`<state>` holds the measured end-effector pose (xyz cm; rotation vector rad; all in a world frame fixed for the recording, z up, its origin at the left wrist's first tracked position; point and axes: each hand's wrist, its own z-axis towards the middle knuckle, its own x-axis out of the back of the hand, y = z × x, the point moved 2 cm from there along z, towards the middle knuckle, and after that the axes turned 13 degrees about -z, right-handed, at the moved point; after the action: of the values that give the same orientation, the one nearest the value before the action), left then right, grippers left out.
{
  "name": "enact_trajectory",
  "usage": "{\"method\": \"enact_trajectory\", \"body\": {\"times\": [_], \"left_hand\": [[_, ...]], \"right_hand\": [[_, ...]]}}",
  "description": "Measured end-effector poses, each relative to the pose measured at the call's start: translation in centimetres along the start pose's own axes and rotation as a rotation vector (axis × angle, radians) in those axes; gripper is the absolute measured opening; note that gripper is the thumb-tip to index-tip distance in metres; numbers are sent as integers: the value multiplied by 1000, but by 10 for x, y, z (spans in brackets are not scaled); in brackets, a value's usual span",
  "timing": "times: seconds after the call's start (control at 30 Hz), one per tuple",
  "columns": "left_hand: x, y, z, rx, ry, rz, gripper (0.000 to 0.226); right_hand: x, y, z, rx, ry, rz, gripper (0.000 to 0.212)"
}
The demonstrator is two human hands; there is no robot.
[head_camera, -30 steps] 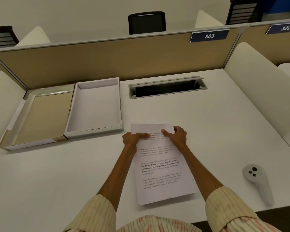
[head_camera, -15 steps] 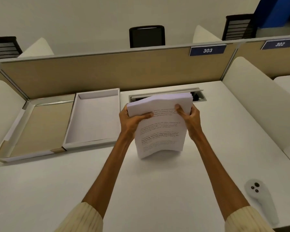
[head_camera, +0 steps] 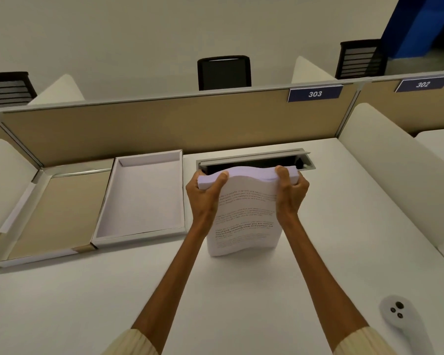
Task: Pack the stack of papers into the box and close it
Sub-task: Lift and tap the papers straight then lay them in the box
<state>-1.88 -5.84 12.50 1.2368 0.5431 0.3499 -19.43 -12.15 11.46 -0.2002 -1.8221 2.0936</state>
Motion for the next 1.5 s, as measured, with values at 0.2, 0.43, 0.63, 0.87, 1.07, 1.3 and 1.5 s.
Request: {"method": "enact_trajectory", "body": {"times": [0.2,0.43,0.63,0.87,1.07,1.3,1.5], "left_hand": [[7,6,8,-57,-74,-18,36],[20,-38,-13,83,-204,-109,81],[29,-67,-24,175,-132,-124,51],[19,-50,-20,21,-76,-106,39],[34,-77,-34,67,-17,-134,49],[38,-83,-35,115,-19,-30,42],[46,-73,-23,185,29,46,47]], "right_hand": [[7,-8,4,41,-4,69,31],[16,13,-5,109,-276,66,75],[19,55,-19,21,-411,-19,40],[17,55,-17,-29,-386,-4,36],[9,69,-32,-32,-407,-42,36],[10,69,-35,-75,-403,-67,31],[-7,58,-33,-125,-441,-85,46]]}}
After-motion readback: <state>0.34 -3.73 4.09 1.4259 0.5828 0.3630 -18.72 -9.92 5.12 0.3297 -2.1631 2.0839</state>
